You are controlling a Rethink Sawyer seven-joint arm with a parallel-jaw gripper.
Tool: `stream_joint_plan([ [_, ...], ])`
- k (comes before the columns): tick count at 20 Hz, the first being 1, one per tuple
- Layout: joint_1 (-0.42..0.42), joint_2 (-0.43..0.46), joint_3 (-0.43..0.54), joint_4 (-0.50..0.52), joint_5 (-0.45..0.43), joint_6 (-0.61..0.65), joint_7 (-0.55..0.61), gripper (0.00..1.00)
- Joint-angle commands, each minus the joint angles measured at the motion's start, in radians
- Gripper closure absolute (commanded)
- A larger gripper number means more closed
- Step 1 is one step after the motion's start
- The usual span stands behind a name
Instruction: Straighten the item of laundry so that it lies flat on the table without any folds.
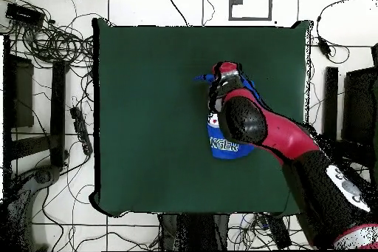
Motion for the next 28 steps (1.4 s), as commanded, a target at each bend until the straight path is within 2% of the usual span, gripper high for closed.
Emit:
stream_joint_plan([
  [1, -0.01, 0.099, 0.299, 0.106, 0.001, 0.133, 0.045, 1.0],
  [4, -0.043, 0.122, 0.354, 0.06, 0.021, 0.193, 0.013, 1.0],
  [6, -0.072, 0.186, 0.383, 0.015, -0.016, 0.223, -0.059, 1.0],
  [7, -0.102, 0.248, 0.385, -0.037, -0.057, 0.264, -0.145, 1.0],
  [8, -0.105, 0.276, 0.366, -0.057, -0.086, 0.272, -0.183, 1.0],
  [9, -0.112, 0.331, 0.333, -0.091, -0.155, 0.275, -0.259, 1.0],
  [10, -0.127, 0.355, 0.322, -0.129, -0.182, 0.302, -0.306, 1.0],
  [12, -0.129, 0.377, 0.254, -0.184, -0.29, 0.309, -0.383, 1.0],
  [14, -0.07, 0.341, 0.127, -0.238, -0.397, 0.28, -0.37, 1.0],
  [15, 0.014, 0.298, -0.001, -0.288, -0.466, 0.232, -0.321, 1.0],
  [16, 0.059, 0.28, -0.065, -0.316, -0.507, 0.229, -0.286, 1.0],
  [17, 0.153, 0.254, -0.196, -0.369, -0.559, 0.187, -0.213, 1.0],
  [18, 0.184, 0.248, -0.242, -0.388, -0.58, 0.191, -0.168, 1.0],
  [19, 0.258, 0.245, -0.35, -0.436, -0.617, 0.168, -0.106, 1.0],
  [22, 0.273, 0.257, -0.399, -0.489, -0.683, 0.157, -0.087, 1.0],
  [25, 0.229, 0.251, -0.326, -0.499, -0.715, 0.196, -0.147, 1.0],
  [26, 0.22, 0.226, -0.308, -0.477, -0.713, 0.216, -0.157, 1.0],
  [28, 0.255, 0.178, -0.339, -0.476, -0.719, 0.24, -0.135, 1.0],
])
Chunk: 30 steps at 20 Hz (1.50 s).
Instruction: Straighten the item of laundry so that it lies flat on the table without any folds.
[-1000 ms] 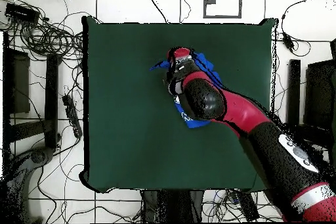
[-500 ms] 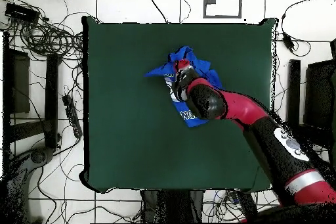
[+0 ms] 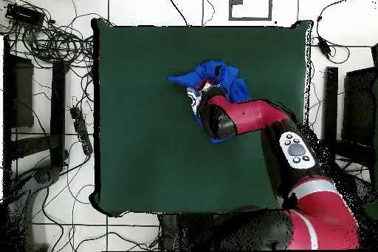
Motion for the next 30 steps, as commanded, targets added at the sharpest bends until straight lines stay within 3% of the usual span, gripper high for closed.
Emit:
stream_joint_plan([
  [1, 0.072, -0.07, -0.183, -0.155, -0.106, 0.122, -0.107, 1.0],
  [8, 0.104, -0.146, -0.265, -0.242, -0.168, 0.228, -0.192, 1.0],
  [12, 0.005, -0.15, -0.158, -0.273, -0.193, 0.245, -0.336, 1.0],
  [14, -0.095, -0.13, -0.026, -0.253, -0.19, 0.24, -0.424, 1.0],
  [17, -0.158, -0.09, 0.063, -0.23, -0.215, 0.204, -0.421, 1.0],
  [20, -0.145, -0.097, 0.049, -0.24, -0.242, 0.197, -0.38, 1.0],
  [22, -0.186, -0.08, 0.103, -0.235, -0.241, 0.208, -0.405, 1.0],
  [23, -0.254, -0.048, 0.195, -0.21, -0.203, 0.251, -0.465, 1.0],
  [25, -0.308, -0.009, 0.269, -0.194, -0.191, 0.275, -0.506, 1.0],
  [30, -0.29, 0.018, 0.222, -0.189, -0.06, 0.446, -0.381, 1.0],
])
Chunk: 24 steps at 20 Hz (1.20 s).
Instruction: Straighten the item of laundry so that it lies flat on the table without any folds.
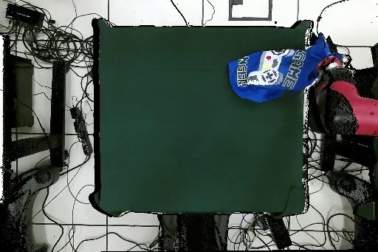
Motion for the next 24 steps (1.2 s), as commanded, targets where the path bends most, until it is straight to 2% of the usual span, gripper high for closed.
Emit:
stream_joint_plan([
  [1, 0.061, 0.138, 0.135, 0.065, 0.143, 0.361, -0.25, 1.0],
  [5, 0.178, 0.112, -0.053, 0.04, 0.162, 0.448, -0.024, 1.0],
  [8, 0.216, 0.085, -0.133, 0.065, 0.189, 0.513, 0.064, 1.0],
  [11, 0.241, 0.037, -0.201, 0.139, 0.234, 0.555, 0.144, 1.0],
  [17, 0.256, -0.028, -0.255, 0.255, 0.295, 0.517, 0.146, 1.0],
  [24, 0.342, -0.012, -0.366, 0.268, 0.322, 0.505, 0.222, 1.0],
])
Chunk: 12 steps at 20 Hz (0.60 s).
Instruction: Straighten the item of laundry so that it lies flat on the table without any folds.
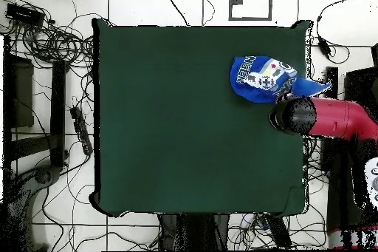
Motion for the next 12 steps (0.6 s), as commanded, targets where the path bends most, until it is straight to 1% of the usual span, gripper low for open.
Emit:
stream_joint_plan([
  [1, 0.114, 0.02, -0.126, 0.165, 0.06, 0.045, 0.279, 1.0],
  [7, 0.179, 0.037, -0.22, 0.242, 0.13, -0.025, 0.377, 1.0],
  [12, 0.264, 0.062, -0.307, 0.262, 0.16, -0.068, 0.458, 1.0],
])
